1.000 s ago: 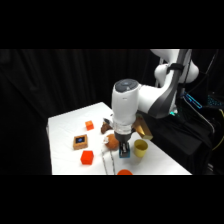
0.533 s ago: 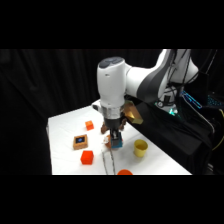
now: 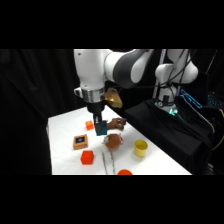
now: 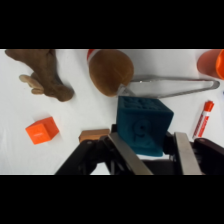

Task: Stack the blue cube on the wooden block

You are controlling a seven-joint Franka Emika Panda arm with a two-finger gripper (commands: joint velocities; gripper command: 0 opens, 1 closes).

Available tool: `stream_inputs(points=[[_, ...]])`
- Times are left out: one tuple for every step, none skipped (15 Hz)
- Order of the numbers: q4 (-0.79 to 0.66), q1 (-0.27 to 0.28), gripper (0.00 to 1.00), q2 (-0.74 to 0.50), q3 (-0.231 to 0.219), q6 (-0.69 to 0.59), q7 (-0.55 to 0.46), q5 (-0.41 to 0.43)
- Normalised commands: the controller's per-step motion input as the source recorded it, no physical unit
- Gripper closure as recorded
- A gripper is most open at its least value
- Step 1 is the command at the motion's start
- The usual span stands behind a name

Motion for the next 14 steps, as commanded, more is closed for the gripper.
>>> stream_inputs(points=[[0.39, -0.163, 0.66, 0.18, -0.037, -0.16, -0.36, 0.039], [0.40, -0.164, 0.66, 0.21, -0.036, -0.14, -0.37, 0.056], [0.39, -0.146, 0.66, 0.22, -0.040, -0.13, -0.34, 0.046], [0.40, -0.141, 0.66, 0.25, -0.036, -0.10, -0.34, 0.066], [0.40, -0.129, 0.66, 0.27, -0.030, -0.09, -0.33, 0.076], [0.39, -0.114, 0.66, 0.28, -0.027, -0.06, -0.31, 0.084], [0.39, -0.098, 0.66, 0.30, -0.030, -0.02, -0.29, 0.075], [0.39, -0.084, 0.66, 0.31, -0.027, -0.01, -0.29, 0.075], [0.38, -0.069, 0.66, 0.30, -0.026, 0.00, -0.27, 0.073], [0.38, -0.062, 0.66, 0.31, -0.026, 0.03, -0.27, 0.067], [0.37, -0.057, 0.66, 0.30, -0.021, 0.04, -0.28, 0.071], [0.37, -0.053, 0.66, 0.29, -0.019, 0.06, -0.28, 0.069], [0.36, -0.045, 0.66, 0.28, -0.024, 0.09, -0.26, 0.059], [0.34, -0.042, 0.66, 0.25, -0.022, 0.09, -0.25, 0.065]])
